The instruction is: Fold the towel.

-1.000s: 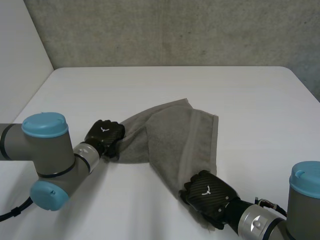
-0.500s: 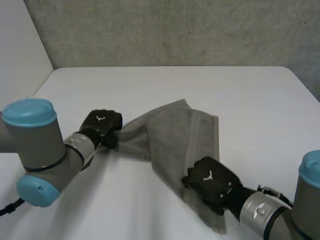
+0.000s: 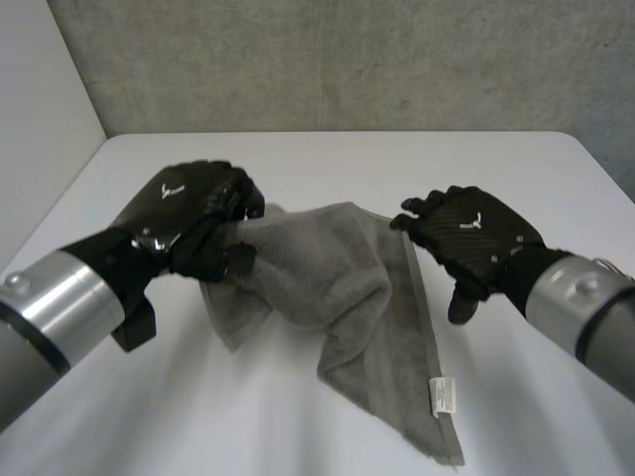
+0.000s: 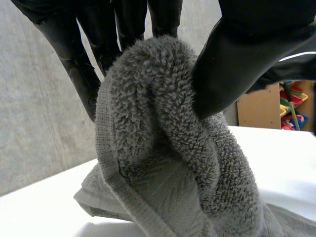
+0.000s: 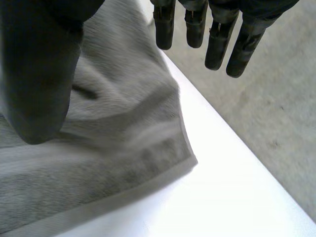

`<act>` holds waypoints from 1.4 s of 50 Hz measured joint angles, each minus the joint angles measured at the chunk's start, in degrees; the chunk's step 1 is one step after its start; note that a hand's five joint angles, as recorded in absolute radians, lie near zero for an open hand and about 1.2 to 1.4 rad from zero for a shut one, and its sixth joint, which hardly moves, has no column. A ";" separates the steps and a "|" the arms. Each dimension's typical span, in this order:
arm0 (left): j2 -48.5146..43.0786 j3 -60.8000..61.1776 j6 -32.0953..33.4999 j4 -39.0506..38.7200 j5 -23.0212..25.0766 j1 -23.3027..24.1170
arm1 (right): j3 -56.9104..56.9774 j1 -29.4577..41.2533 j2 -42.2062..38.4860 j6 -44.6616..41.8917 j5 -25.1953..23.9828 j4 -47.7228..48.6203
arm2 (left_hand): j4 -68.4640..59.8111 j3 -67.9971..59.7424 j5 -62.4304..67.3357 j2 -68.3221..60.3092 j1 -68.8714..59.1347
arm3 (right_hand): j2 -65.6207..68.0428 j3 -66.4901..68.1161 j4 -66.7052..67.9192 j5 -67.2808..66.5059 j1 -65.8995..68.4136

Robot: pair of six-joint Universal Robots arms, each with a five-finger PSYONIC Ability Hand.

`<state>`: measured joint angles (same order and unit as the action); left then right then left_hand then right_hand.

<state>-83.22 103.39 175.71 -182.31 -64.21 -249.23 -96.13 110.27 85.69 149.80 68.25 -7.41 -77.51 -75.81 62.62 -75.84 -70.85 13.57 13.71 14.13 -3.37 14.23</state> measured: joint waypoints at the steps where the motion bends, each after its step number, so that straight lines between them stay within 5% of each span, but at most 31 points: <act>1: 0.54 1.27 0.07 -0.13 0.13 -0.29 | 1.79 -0.02 -2.09 0.93 0.90 -0.01 | -0.05 0.00 0.00 0.00 0.00 | 0.00 -0.18 -0.12 0.00 -0.48; 17: -0.44 10.25 7.98 -1.62 0.08 -10.17 | 32.51 3.25 -34.77 13.36 4.09 -1.36 | -0.22 0.00 0.00 0.00 0.00 | 0.00 -0.19 -0.24 -0.01 -0.58; 37: 0.09 13.89 11.53 -1.63 6.12 -13.28 | 72.16 4.85 -64.14 18.69 10.05 -8.39 | -0.23 -0.01 0.00 0.00 0.00 | 7.34 7.57 7.19 -8.61 6.63; 51: 0.55 13.54 11.49 -1.56 6.41 -13.60 | 83.42 4.78 -70.81 18.04 11.26 -11.77 | -0.23 -0.01 0.00 0.00 0.00 | 23.21 23.08 22.56 -23.40 22.42; 61: 1.85 12.96 11.35 -1.60 6.38 -13.72 | 83.35 4.78 -70.91 18.08 8.56 -12.21 | -0.23 -0.01 0.00 0.00 0.00 | 61.53 61.18 60.83 -62.67 61.37; 70: 1.83 12.26 11.28 -1.61 6.38 -15.08 | 82.98 4.90 -65.27 18.88 8.13 -15.28 | -0.24 -0.01 0.00 0.00 0.00 | 61.53 62.90 62.49 -63.16 61.41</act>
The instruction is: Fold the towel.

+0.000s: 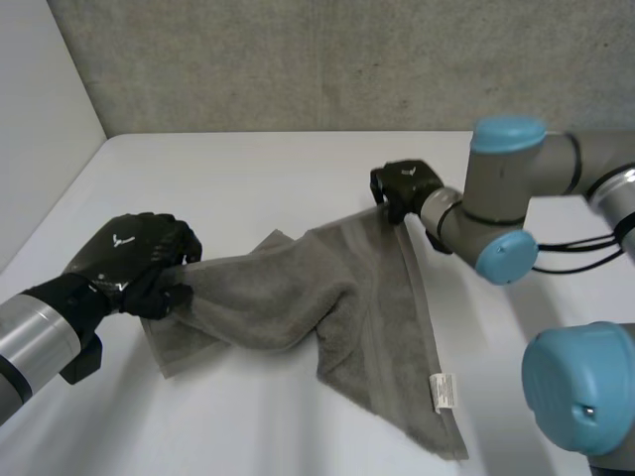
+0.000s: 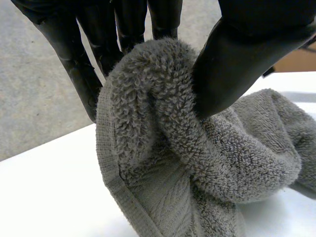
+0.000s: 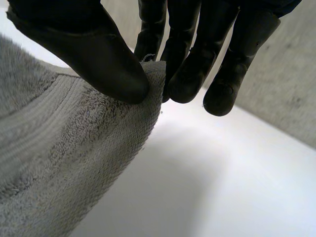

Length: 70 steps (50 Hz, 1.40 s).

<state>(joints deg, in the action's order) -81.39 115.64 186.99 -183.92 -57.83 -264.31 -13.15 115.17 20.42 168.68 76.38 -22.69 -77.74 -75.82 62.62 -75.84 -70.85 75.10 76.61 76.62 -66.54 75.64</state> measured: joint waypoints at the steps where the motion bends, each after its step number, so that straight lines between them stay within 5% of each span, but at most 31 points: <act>1: -0.04 -0.22 -0.02 0.01 -0.02 -0.29 | -0.22 0.01 1.47 0.30 -0.07 -0.76 | 0.00 0.00 0.00 0.00 0.00 | 0.00 0.00 0.00 0.00 0.00; 10: 1.48 -4.13 -0.38 1.35 -0.16 -2.11 | -5.99 -0.72 17.06 3.55 -2.43 -6.23 | 0.00 0.00 0.00 0.00 0.00 | 0.00 0.03 0.00 0.00 0.00; 17: 5.28 -8.18 -0.58 3.56 -0.18 -4.16 | -20.15 -1.63 36.82 1.97 -4.93 -6.79 | 0.00 0.00 0.00 0.00 0.00 | 0.00 0.06 0.00 0.00 0.00; 23: 6.91 -10.43 -1.48 6.30 -0.05 -6.94 | -34.44 -2.05 50.78 -8.53 -4.50 -9.11 | 0.00 -0.28 0.00 0.00 0.00 | 0.00 0.24 0.00 0.00 0.00; 31: 6.46 -11.45 -1.90 9.31 0.05 -9.34 | -45.49 -2.27 58.06 -22.32 -1.76 -13.30 | 0.00 -0.31 0.00 0.00 0.00 | 0.00 0.29 0.07 0.00 0.01; 40: 2.89 -15.59 -0.94 11.79 0.05 -10.99 | -46.80 -2.12 59.35 -31.96 2.58 -14.02 | 0.00 -0.33 0.00 0.00 0.00 | 0.00 0.30 0.11 0.00 0.01; 48: -8.02 -29.13 4.07 11.95 -1.09 -8.72 | -32.25 -0.50 50.58 -34.03 4.28 -8.34 | -0.01 -0.34 0.00 0.00 -0.01 | 0.00 0.32 0.11 0.00 0.01; 52: -14.72 -40.91 4.40 11.99 -3.91 -6.01 | -21.33 0.94 45.38 -32.42 6.20 -2.10 | -0.04 -0.39 0.00 0.00 -0.40 | 0.02 0.33 0.11 0.00 0.01; 58: -22.71 -60.77 -2.71 11.64 -14.48 -2.30 | -8.39 2.35 41.77 -24.44 9.43 14.07 | -0.24 -0.60 0.00 0.00 -0.57 | 0.25 0.37 0.11 0.00 0.01; 63: -24.99 -65.82 -11.70 10.33 -19.19 -2.39 | -8.78 0.75 41.13 -20.08 6.30 14.46 | -0.25 -0.60 0.00 -0.01 -0.58 | 0.25 0.42 0.11 0.00 0.01; 70: -24.60 -52.12 -15.13 7.72 -14.68 -3.66 | -27.53 -0.47 42.47 -24.16 -2.83 4.85 | -0.25 -0.86 0.80 -0.29 -0.58 | 0.25 0.43 0.11 -0.01 0.04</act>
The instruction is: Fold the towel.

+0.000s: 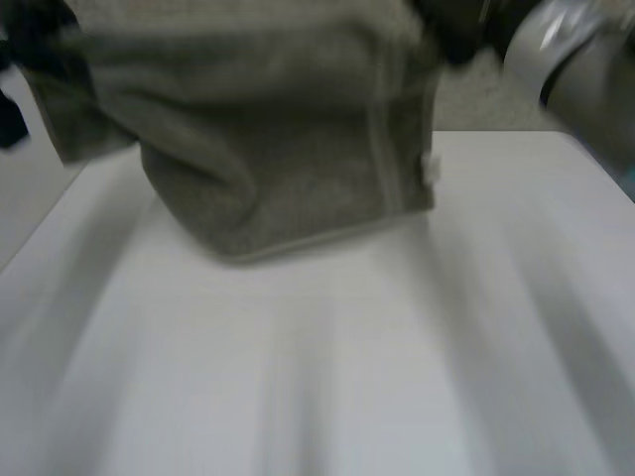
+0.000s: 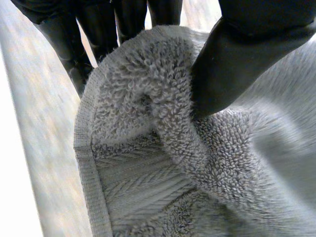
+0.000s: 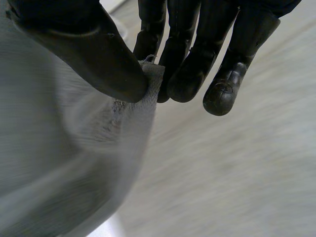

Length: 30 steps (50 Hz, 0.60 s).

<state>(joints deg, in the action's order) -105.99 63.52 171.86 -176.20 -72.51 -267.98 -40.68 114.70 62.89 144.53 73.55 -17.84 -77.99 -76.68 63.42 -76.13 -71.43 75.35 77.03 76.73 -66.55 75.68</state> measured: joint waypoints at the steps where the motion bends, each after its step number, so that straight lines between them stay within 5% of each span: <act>1: 0.11 3.13 0.17 -0.72 1.31 -0.19 | -3.83 -0.14 0.54 -1.25 -1.07 -0.68 | 0.00 0.00 0.00 -0.02 0.00 | 0.00 0.00 0.00 0.00 0.00; 8: 1.13 21.53 6.19 -5.79 8.74 -3.07 | -27.78 -0.64 5.75 -9.16 -4.59 0.40 | 0.00 -0.01 0.00 -0.05 0.00 | 0.00 0.03 0.00 0.00 0.00; 14: 4.28 35.50 18.17 -7.64 14.04 -5.37 | -45.02 -2.38 12.55 -12.83 -3.75 8.85 | 0.00 -0.01 -0.06 -0.05 0.00 | 0.00 0.05 0.00 0.00 0.00; 30: 8.06 50.74 37.94 -8.83 16.78 -6.05 | -57.92 -11.57 20.71 -12.03 -3.35 16.74 | 34.25 32.88 -30.79 32.47 28.49 | 0.00 0.09 0.00 0.00 0.00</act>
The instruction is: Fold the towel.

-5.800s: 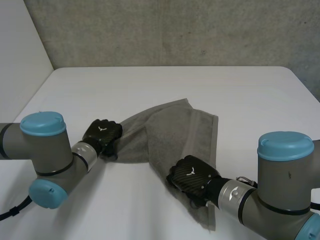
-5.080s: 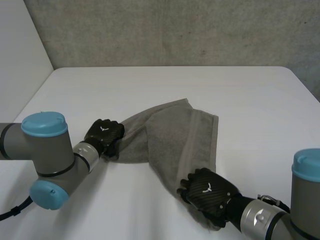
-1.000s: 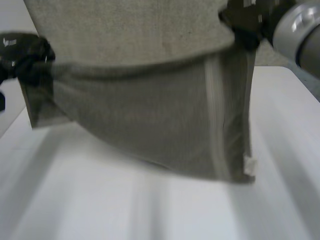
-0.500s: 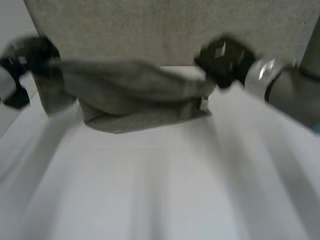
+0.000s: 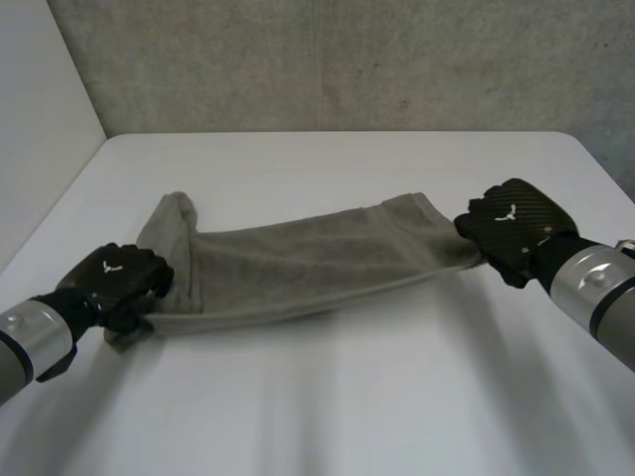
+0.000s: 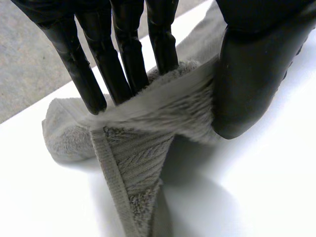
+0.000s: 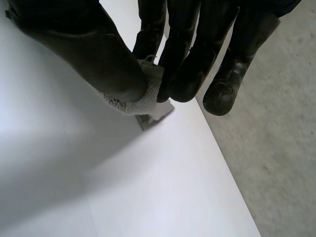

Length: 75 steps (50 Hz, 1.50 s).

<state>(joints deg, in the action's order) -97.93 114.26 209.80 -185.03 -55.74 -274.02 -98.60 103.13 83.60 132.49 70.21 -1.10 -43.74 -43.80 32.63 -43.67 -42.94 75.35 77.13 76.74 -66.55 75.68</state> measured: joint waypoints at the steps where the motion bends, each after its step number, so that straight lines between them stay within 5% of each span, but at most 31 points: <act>1: -0.05 0.40 0.91 -0.08 -0.09 -0.14 | -0.39 -0.82 0.10 0.03 0.00 0.37 | 0.13 0.08 -0.16 0.11 0.11 | 0.00 0.00 0.00 0.00 0.00; 21: 2.35 3.97 2.18 0.13 0.30 -0.35 | -8.41 -6.94 0.79 0.21 0.13 9.77 | 0.07 0.05 0.52 -0.08 -0.54 | 0.00 0.01 0.00 0.00 0.00; 35: 1.40 5.29 2.17 -0.19 0.33 -0.17 | -11.09 -9.84 1.31 1.71 0.14 13.28 | -32.26 -31.10 30.73 -31.70 -29.09 | 0.00 0.01 0.00 0.00 0.00; 46: 8.16 2.63 -0.63 2.07 0.23 0.07 | -9.28 -10.69 8.37 3.69 0.59 11.62 | -33.99 -32.46 31.34 -32.42 -29.09 | 0.00 0.02 0.00 0.00 0.00; 51: 15.54 -2.70 -5.48 5.93 0.25 0.09 | -4.01 -10.95 14.72 6.82 0.67 7.32 | -34.00 -32.99 31.34 -33.01 -29.10 | 0.00 0.02 0.00 0.00 0.00; 61: 27.76 -26.08 -25.30 14.20 0.37 -0.35 | 23.75 -13.25 20.18 14.49 -0.09 -16.21 | -34.01 -33.45 32.23 -33.56 -29.10 | 0.00 0.03 0.00 0.00 0.00; 66: 27.49 -33.91 -32.38 14.54 0.38 -0.63 | 34.58 -13.31 15.80 14.72 -0.48 -26.63 | -34.01 -33.46 32.43 -33.57 -29.10 | 0.00 0.04 0.00 -0.01 0.00; 75: 16.93 -33.62 -33.60 14.44 0.23 -0.32 | 38.83 -8.40 0.95 8.79 1.16 -36.12 | -34.03 -33.46 32.46 -33.57 -29.10 | 0.01 0.05 0.00 -0.01 0.00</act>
<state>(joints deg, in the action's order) -80.99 80.64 176.20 -170.59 -55.51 -274.34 -59.77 94.73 84.55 141.29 71.37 -37.21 -77.77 -77.25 65.10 -77.24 -72.04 75.36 77.18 76.74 -66.56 75.69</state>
